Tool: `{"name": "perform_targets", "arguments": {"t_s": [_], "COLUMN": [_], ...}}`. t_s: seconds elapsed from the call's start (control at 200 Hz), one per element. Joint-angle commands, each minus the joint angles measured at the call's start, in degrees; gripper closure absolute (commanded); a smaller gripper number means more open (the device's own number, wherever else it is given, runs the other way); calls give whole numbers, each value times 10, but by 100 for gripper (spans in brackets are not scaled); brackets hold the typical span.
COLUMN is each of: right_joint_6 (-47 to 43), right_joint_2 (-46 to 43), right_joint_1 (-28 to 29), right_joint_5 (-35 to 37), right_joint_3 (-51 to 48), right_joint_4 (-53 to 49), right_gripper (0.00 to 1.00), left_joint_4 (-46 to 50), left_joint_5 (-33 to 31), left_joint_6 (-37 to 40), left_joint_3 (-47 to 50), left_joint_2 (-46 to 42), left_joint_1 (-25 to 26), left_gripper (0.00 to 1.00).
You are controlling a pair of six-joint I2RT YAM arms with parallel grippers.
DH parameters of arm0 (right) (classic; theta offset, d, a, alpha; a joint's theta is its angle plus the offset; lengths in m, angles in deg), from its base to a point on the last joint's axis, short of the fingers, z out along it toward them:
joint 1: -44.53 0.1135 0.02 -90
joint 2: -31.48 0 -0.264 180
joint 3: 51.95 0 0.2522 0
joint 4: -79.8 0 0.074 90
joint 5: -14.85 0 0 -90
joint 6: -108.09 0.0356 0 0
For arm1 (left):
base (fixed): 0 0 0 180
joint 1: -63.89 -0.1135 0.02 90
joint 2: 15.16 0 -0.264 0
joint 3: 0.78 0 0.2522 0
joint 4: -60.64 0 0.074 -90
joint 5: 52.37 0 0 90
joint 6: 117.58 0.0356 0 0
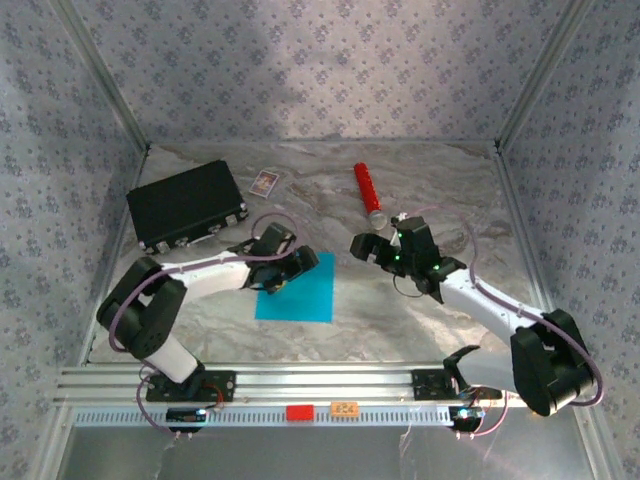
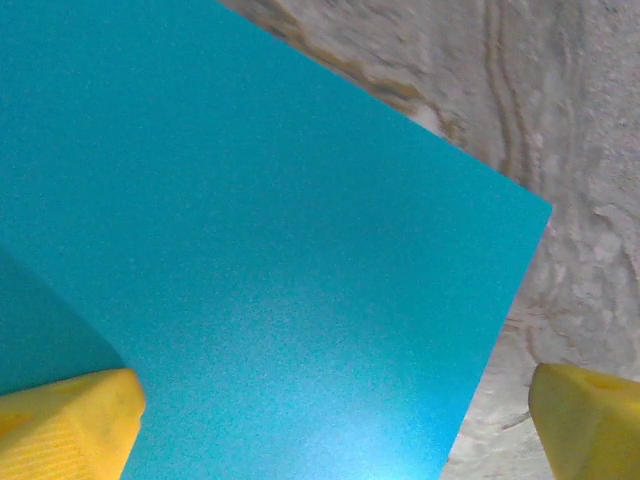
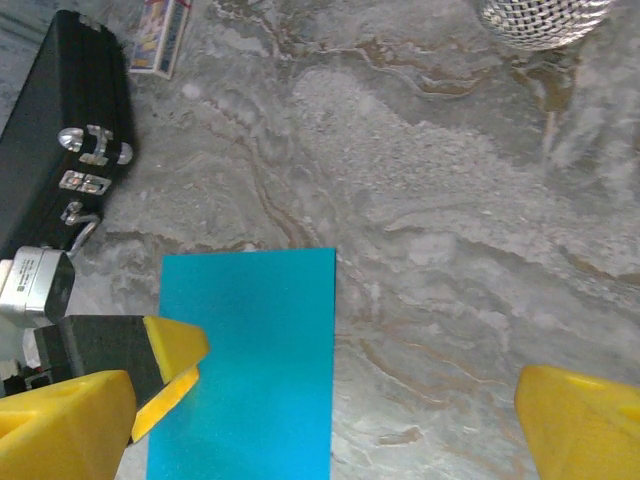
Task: Fold a paper plane with a square sheet of paper (pick it up from the middle)
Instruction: Move the square sheet of paper to the center of the table.
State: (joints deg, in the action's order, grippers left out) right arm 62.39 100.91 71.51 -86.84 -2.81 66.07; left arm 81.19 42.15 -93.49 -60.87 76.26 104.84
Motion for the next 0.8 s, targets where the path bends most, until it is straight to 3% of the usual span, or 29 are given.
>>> {"name": "perform_targets", "arguments": {"t_s": [0.0,0.125,0.27,0.45,0.795], "right_joint_6": [20,32,32,30,23], "right_joint_2": [-16,-27,-44,-50,-47], "right_joint_1": [-10,-21,-23,-25,-25], "right_joint_5": [29,24,29,30,8], "right_joint_3": [-15,-28,-36,-35,-33], "right_joint_4": [-40,-39,-36,-36,-30], "right_gripper": [1,1,1,1,1], "left_joint_4": [28,36,113,228,359], "left_joint_5": [-36,-63,-100,-59,-42], "left_joint_6": [-73,-37,87,233,281], "left_joint_3": [-11,-27,-74,-145,-258], "left_joint_2": [39,21,-2,29,131], "left_joint_1": [38,53,55,38,55], "left_gripper": [0,0,0,0,3]}}
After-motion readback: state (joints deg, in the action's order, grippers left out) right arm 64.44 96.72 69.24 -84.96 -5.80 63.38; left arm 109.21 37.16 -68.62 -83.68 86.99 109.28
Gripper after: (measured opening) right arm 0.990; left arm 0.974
